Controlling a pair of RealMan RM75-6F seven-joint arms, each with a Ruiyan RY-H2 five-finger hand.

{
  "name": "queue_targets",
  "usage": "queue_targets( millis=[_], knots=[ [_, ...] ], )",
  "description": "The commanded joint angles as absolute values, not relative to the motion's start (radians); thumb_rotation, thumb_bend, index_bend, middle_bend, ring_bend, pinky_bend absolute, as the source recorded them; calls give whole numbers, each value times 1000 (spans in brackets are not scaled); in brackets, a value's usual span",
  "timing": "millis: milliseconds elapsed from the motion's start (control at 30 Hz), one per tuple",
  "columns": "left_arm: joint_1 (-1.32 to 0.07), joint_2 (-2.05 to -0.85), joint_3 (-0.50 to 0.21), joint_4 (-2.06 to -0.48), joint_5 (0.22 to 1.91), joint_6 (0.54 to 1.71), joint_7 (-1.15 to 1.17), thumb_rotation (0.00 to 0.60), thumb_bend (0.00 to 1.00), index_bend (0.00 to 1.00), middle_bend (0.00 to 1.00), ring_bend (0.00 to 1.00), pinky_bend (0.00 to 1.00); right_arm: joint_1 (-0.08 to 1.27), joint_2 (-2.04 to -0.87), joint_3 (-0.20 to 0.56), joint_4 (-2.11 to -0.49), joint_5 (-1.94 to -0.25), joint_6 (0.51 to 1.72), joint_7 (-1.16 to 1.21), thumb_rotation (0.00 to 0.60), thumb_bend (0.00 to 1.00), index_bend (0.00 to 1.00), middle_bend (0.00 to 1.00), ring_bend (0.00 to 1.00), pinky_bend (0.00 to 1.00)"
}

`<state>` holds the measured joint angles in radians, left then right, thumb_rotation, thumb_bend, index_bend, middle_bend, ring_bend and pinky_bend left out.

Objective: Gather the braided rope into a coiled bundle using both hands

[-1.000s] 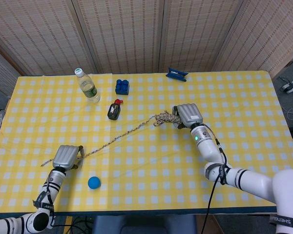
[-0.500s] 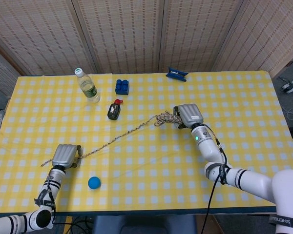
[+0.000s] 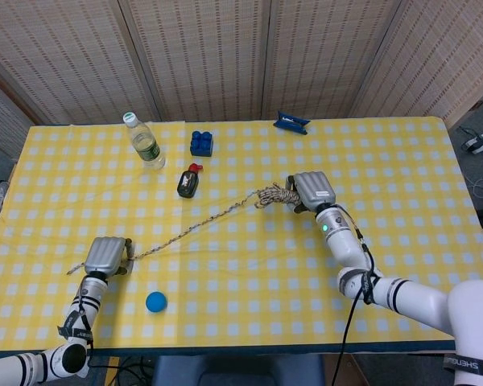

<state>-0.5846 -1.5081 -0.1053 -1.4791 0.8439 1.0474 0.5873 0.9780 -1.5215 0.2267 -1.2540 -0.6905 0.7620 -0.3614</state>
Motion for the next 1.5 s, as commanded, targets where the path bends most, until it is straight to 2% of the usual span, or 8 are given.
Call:
queue_targets(
  millis=[33,500,700,933,1200,1500],
  knots=[
    [-584,-1509,-107,-1477,845,1051,581,600,364,684,996,984,1000,977,-1521,228,-1254,-691,762,-359,600,440,596,570,469,506],
    [-570,-1468,-117,-1502,922,1092,518,600,364,716,1000,995,1000,971,-1501,240,-1281,-698,770,-342,600,440,600,572,475,512],
    [-565,-1404,-129,-1558,1033,1124,450,600,367,730,1000,1000,1000,966,-1480,259,-1331,-725,783,-315,600,440,602,573,475,513],
    [-585,-1288,-158,-1658,1244,1152,313,600,369,732,1000,1000,1000,969,-1472,274,-1430,-776,814,-299,600,451,602,573,475,513],
    [-627,-1185,-194,-1779,1441,1180,196,584,369,734,1000,1000,1000,994,-1520,311,-1511,-808,895,-310,600,482,608,577,475,513],
    [-685,-1119,-256,-1887,1499,1163,113,539,368,730,1000,985,1000,1026,-1594,352,-1553,-844,959,-307,600,484,608,577,475,513]
  ],
)
